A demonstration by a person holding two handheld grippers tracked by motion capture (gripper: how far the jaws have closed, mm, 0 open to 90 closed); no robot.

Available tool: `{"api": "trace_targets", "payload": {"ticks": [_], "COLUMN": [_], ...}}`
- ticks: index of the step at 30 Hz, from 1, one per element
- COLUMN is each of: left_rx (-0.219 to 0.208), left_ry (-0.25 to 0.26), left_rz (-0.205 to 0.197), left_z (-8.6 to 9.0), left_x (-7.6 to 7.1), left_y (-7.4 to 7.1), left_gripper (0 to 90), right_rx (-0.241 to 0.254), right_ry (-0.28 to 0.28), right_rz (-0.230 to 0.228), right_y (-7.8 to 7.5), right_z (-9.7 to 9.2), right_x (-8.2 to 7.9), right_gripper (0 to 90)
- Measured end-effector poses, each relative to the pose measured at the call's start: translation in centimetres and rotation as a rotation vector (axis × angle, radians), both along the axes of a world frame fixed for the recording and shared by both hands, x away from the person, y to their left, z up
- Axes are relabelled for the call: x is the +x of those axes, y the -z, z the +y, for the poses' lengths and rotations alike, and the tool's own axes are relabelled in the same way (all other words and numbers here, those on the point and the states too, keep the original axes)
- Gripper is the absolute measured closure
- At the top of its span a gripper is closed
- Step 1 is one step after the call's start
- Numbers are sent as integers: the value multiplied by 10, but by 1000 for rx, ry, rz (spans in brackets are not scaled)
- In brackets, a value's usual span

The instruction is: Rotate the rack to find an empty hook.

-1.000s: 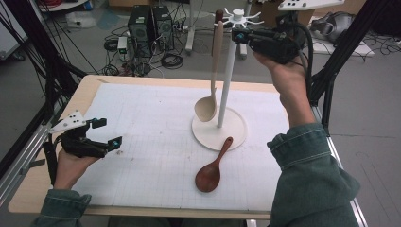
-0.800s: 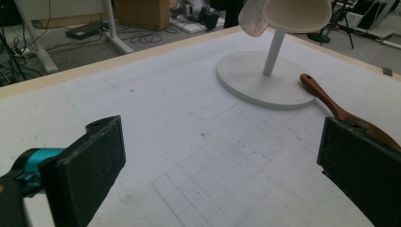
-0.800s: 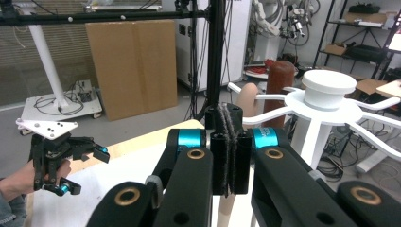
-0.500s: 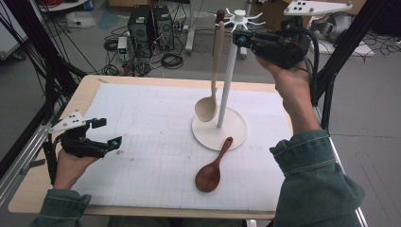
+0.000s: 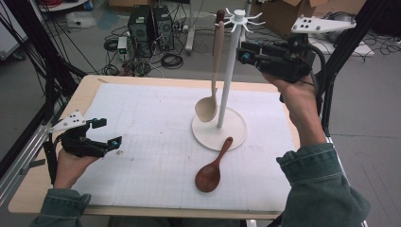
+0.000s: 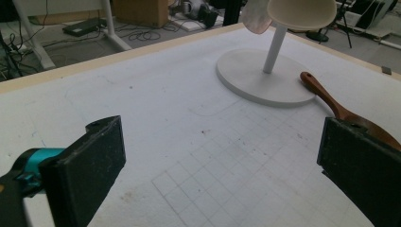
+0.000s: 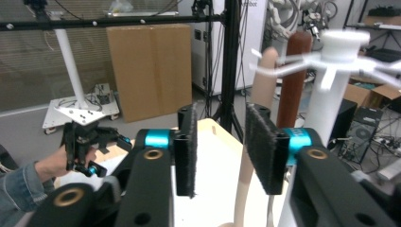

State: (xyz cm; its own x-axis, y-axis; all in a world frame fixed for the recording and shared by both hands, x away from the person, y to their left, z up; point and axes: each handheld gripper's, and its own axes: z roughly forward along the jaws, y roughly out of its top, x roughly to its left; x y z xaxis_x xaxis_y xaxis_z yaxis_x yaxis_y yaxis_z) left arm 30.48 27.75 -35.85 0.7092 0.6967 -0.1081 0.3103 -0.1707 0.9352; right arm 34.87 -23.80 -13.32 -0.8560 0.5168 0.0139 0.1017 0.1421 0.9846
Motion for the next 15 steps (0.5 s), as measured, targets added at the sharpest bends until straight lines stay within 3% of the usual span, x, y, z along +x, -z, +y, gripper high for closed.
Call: {"api": "trace_targets", "payload": {"ticks": [6,15], "left_rx": [1,10], "left_ry": [4,12], "left_rz": [-2,5], "left_z": [0,-5], "left_x": [0,0], "left_y": [0,1], "left_gripper": [24,24], "right_rx": [0,-15], "right_ry": [5,-8], "right_rz": [33,87], "right_y": [21,66], "right_z": [-7,-15], "right_x": [-3,-8], "right_gripper": [532,451]}}
